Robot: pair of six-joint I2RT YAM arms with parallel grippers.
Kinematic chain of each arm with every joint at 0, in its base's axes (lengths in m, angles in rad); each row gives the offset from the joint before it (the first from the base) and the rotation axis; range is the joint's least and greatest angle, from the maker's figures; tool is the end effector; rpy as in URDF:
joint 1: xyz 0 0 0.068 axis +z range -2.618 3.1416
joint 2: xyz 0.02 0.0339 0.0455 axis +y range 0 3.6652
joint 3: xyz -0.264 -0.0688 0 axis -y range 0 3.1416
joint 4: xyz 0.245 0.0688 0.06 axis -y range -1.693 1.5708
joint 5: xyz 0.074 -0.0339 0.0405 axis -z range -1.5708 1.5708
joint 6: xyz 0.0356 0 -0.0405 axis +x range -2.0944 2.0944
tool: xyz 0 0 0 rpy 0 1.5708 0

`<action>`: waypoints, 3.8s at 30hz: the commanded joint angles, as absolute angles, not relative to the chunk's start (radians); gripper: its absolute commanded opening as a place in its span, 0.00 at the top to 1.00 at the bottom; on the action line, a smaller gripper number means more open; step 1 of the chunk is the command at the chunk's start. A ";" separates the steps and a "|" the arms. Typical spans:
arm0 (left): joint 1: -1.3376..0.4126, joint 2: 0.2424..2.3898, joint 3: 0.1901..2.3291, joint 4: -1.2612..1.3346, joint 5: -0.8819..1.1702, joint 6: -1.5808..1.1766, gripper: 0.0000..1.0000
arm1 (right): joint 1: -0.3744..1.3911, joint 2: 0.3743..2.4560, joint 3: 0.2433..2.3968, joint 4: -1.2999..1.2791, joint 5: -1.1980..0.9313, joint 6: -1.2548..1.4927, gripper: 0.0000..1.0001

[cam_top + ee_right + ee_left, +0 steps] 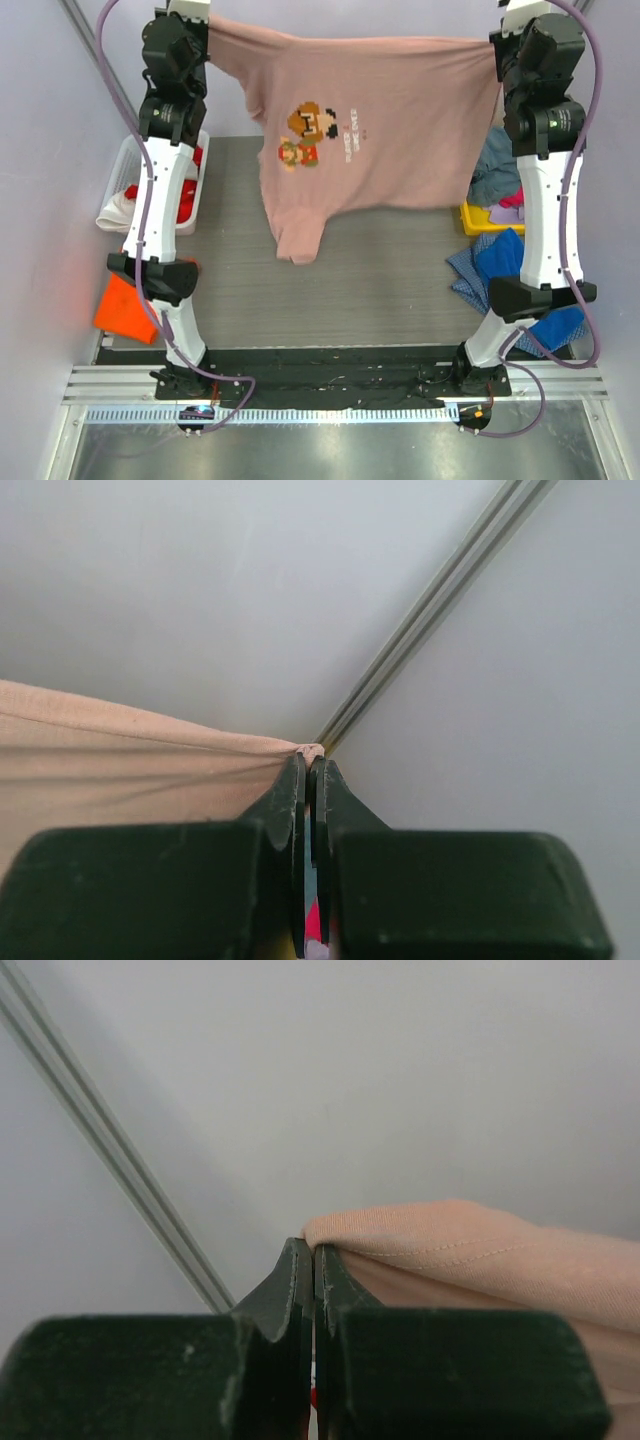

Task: Fold and stack the t-shirts
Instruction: Flatten out the tshirt

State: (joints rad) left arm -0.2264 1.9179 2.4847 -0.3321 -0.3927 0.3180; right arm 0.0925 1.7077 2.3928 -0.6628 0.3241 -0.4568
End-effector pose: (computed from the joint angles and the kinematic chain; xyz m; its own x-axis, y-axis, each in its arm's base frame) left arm 0.3814 -0.0739 0.5688 0.1667 0.2580 -0.9516 -0.2184 0.9508 0.2196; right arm 0.3152 0.0179 0.5789 -0.0813 -0.4274 -0.9004 0.2157 0.8744 -0.4346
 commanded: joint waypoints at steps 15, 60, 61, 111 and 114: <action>-0.169 1.258 1.583 -0.216 -0.175 0.177 1.00 | 0.084 1.129 1.557 -0.517 0.263 -0.384 0.99; -0.252 0.904 1.911 -0.483 -0.181 0.232 1.00 | 0.077 0.942 2.156 -0.801 0.247 -0.426 0.99; -0.252 0.894 1.919 -0.489 -0.187 0.229 1.00 | 0.077 0.942 2.175 -0.810 0.253 -0.428 0.99; -0.244 1.356 1.628 -0.210 -0.126 0.201 1.00 | 0.078 1.033 1.387 -0.456 0.215 -0.322 0.99; -0.255 1.296 1.478 -0.210 -0.068 0.189 1.00 | 0.077 0.965 1.258 -0.478 0.172 -0.298 0.99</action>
State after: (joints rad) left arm -0.2493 1.3636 1.6260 -0.2085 -0.1650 0.2321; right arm 0.0826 1.0397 1.3739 -0.4778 0.2173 -0.3454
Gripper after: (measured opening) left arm 0.017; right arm 0.043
